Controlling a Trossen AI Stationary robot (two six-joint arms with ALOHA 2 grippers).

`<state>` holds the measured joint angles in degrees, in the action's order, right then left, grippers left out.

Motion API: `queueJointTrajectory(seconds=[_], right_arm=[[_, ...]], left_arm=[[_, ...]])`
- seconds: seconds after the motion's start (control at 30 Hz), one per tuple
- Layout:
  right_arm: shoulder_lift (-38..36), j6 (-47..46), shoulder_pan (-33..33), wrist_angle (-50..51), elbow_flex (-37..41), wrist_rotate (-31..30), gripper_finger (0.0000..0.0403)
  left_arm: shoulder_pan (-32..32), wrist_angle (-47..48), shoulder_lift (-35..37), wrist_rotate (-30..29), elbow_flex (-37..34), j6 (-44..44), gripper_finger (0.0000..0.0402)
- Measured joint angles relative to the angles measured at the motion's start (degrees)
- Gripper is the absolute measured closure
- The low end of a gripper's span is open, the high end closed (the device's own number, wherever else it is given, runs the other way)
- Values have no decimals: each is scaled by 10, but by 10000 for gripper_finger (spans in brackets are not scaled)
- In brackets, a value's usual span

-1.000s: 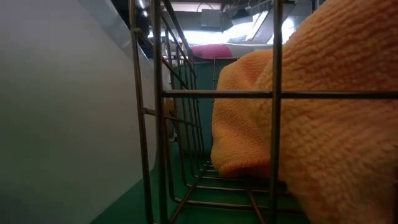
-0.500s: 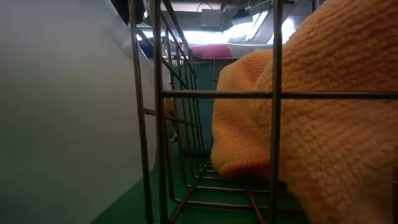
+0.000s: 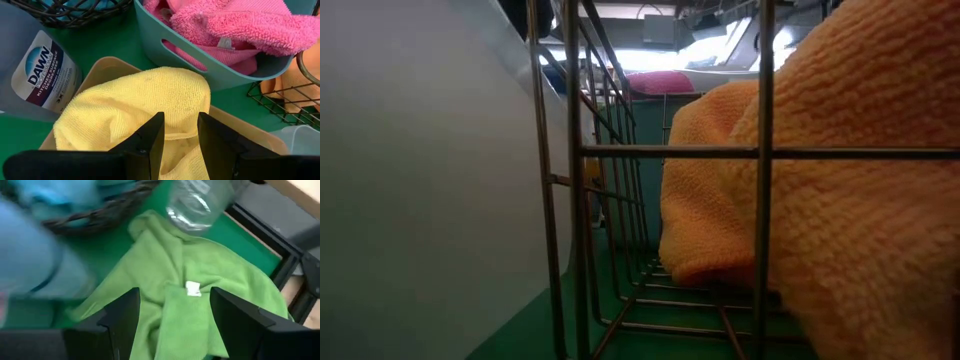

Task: Sort microfiber towel by color & place in baskets
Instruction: Put the top green towel into the white bin

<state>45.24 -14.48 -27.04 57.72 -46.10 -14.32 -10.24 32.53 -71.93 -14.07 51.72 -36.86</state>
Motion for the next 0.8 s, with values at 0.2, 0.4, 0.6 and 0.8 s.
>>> queueJointTrajectory(seconds=[0.2,0.4,0.6,0.8], right_arm=[[27,-1,-102,-61,43,19,162],[68,-2,-162,-75,64,35,162],[122,-9,-174,-78,71,45,162],[188,-20,-172,-80,71,44,162]], left_arm=[[0,0,0,0,0,0,290],[0,0,0,0,0,0,290],[0,0,0,0,0,0,290],[0,0,0,0,0,-1,290]])
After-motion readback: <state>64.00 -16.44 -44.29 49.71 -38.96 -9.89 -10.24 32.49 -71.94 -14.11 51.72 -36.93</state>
